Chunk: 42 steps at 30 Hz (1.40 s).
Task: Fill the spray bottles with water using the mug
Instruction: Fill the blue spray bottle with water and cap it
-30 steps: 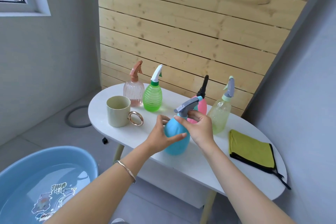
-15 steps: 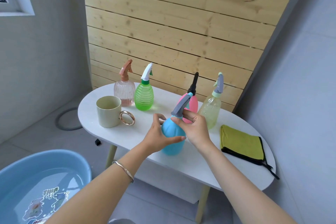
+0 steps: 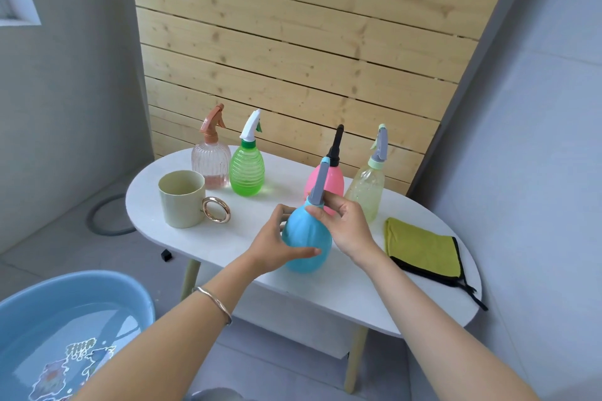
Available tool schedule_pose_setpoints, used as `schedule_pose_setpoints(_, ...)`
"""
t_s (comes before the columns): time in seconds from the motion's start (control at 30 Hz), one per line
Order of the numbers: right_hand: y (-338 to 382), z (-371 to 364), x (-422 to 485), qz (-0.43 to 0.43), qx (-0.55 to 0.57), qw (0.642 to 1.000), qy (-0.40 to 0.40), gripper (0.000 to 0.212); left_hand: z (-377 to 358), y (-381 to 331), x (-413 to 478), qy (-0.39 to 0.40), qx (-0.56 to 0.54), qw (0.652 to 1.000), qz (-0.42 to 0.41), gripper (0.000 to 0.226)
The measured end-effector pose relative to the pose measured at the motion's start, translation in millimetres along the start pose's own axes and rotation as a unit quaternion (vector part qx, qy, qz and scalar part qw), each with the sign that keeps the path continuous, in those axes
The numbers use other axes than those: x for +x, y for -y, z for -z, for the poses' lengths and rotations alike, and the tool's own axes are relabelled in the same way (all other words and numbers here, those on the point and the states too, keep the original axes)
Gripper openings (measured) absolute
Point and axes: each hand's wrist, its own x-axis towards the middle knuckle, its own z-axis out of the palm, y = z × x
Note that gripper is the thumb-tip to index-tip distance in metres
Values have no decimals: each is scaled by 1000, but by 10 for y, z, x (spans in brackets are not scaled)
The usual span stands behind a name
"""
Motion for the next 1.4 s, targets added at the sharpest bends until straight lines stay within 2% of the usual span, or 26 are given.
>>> schedule_pose_setpoints(0.17, 1, -87, -31, 16, -1, 999, -51, 31, -26, -14, -34, -22, -2, 1000, 3, 80)
schedule_pose_setpoints(0.43, 31, -86, -39, 15, -27, 996, -78, 22, -59, -51, -89, -29, 11, 999, 9, 89)
schedule_pose_setpoints(0.73, 264, -184, 210, 1, 3, 1000, -30, 20, 174, -211, -51, -93, 25, 995, -13, 76)
schedule_pose_setpoints(0.93, 564, -369, 784, 8, 42, 999, -32, 17, 689, -392, 337, -94, 36, 995, -9, 88)
schedule_pose_setpoints(1.1, 442, -463, 1185, -9, 8, 999, -47, 22, 967, -342, 570, -105, 124, 986, 38, 80)
schedule_pose_setpoints(1.23, 195, -501, 1387, -36, -6, 998, -52, 18, 1005, -213, 703, -100, 149, 983, 48, 73)
schedule_pose_setpoints(1.4, 5, -531, 1485, -40, -4, 997, -59, 18, 999, -98, 832, -99, 203, 973, 51, 94)
